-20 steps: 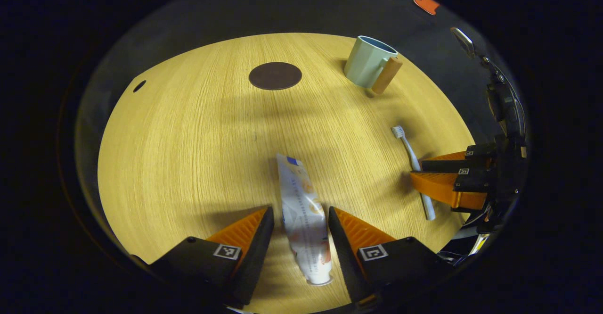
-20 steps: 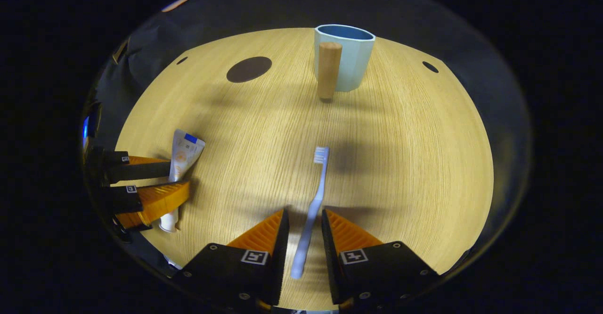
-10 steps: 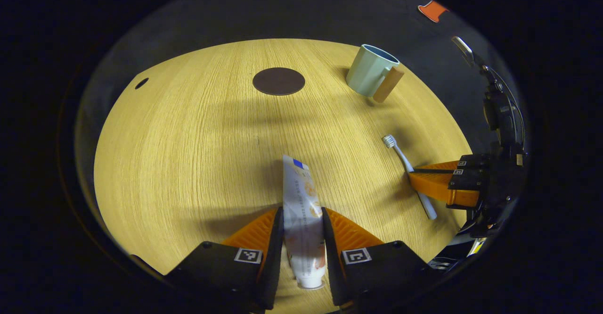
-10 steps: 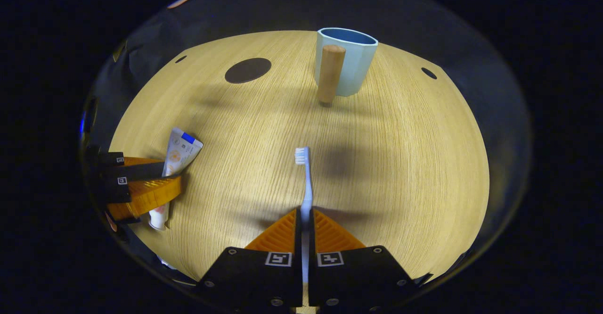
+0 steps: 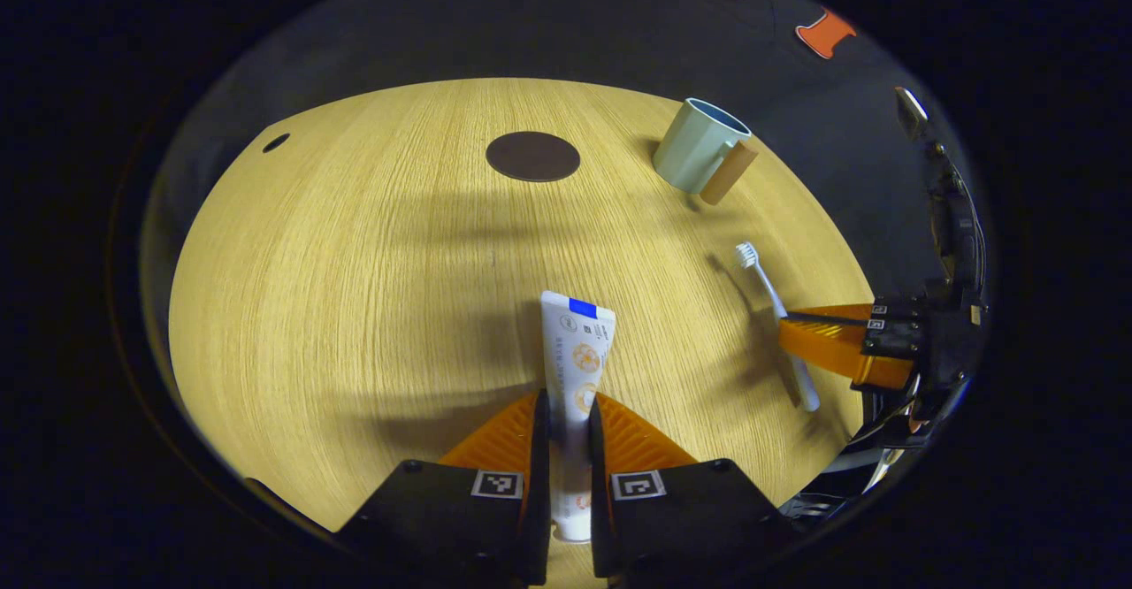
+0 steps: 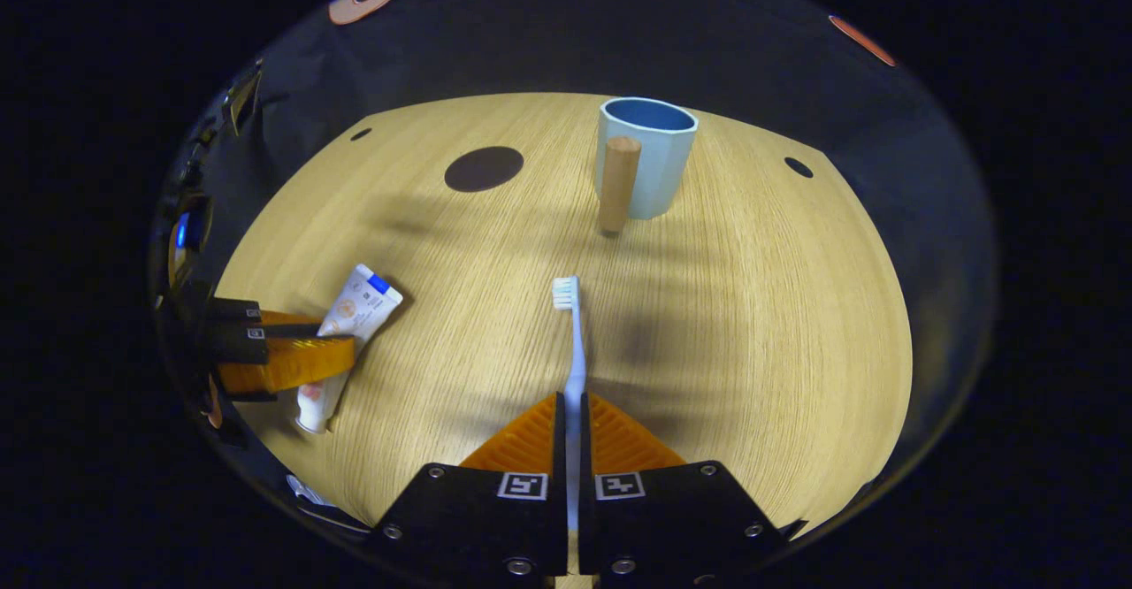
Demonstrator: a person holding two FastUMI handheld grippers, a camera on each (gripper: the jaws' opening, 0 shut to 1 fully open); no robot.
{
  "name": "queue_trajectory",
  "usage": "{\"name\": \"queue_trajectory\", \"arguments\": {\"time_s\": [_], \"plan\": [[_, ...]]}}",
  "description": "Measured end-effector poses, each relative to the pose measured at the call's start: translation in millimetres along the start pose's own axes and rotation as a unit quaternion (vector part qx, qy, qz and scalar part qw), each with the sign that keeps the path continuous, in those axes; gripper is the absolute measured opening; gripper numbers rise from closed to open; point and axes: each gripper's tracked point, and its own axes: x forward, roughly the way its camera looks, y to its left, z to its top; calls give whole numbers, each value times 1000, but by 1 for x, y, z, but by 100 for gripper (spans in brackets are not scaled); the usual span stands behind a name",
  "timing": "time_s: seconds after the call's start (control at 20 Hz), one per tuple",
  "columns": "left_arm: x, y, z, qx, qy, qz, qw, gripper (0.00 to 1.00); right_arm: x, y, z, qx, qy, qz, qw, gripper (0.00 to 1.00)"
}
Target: Put the toothbrush and toothpaste on the desktop into the cup, then pick up the cup and place it on the coaster on the desktop.
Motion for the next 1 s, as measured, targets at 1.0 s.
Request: {"name": "queue_trajectory", "arguments": {"time_s": [1.0], "plan": [[-36,-17,29,-2,-107,11,994,22,-65,-43,99,29,-251,6,967,5]]}}
